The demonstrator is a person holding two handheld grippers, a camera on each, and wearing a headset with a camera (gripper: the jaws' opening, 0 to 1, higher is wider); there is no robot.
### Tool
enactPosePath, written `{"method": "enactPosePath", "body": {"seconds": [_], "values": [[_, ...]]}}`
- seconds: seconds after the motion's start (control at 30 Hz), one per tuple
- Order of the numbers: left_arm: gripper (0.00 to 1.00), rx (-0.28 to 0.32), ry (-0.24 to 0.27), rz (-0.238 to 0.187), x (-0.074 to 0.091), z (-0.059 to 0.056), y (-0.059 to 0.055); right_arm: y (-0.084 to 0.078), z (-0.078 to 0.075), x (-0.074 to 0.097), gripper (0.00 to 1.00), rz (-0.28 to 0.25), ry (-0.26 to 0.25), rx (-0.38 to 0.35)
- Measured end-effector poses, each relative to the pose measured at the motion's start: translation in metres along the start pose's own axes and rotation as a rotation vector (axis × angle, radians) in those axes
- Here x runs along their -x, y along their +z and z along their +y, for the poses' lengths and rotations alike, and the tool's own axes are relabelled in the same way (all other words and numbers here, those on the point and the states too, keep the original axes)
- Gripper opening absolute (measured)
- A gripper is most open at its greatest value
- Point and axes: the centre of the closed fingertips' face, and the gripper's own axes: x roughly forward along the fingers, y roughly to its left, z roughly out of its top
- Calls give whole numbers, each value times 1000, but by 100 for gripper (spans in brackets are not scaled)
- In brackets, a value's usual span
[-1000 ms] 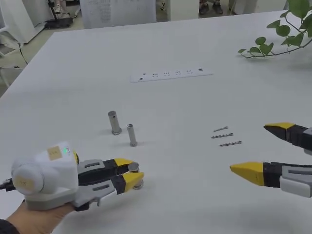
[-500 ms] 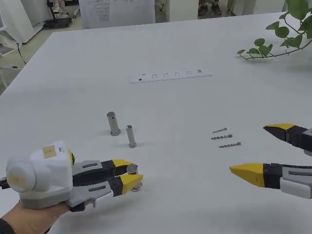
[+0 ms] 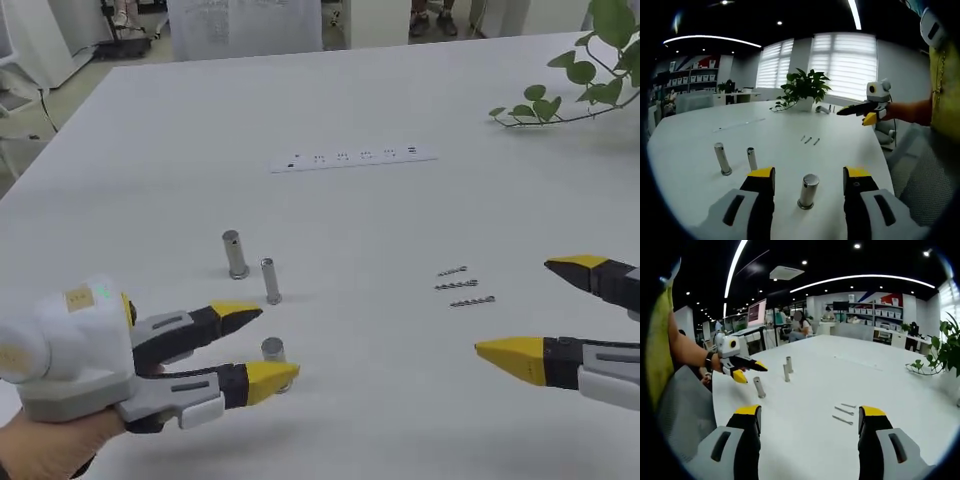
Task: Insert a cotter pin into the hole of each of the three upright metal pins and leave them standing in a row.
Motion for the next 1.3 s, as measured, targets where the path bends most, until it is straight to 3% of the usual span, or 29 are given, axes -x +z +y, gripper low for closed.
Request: {"method": "enactPosePath", "body": {"seconds": [0.07,0.1,0.13,0.2,0.37,0.67,0.9,1.03,1.3], "values": [[70,35,28,-11,3,3,7,0,0,0,81,1,0,2],[78,77,51,19,5,6,6,0,0,0,81,3,-1,3],[83,69,48,27,5,6,8,0,-1,0,81,4,-2,4],[84,20,48,8,8,4,15,2,-1,0,81,3,-3,5],[95,42,56,-28,13,-2,31,4,-3,-1,80,5,-3,16],[98,14,68,-59,24,-13,47,7,-8,-1,78,26,7,44],[98,-3,64,-49,29,-21,47,10,-19,-3,77,62,14,95],[96,-7,63,-45,30,-25,46,6,-26,-7,75,116,25,155],[93,-5,60,-48,32,-29,45,4,-43,-20,67,192,69,206]]}}
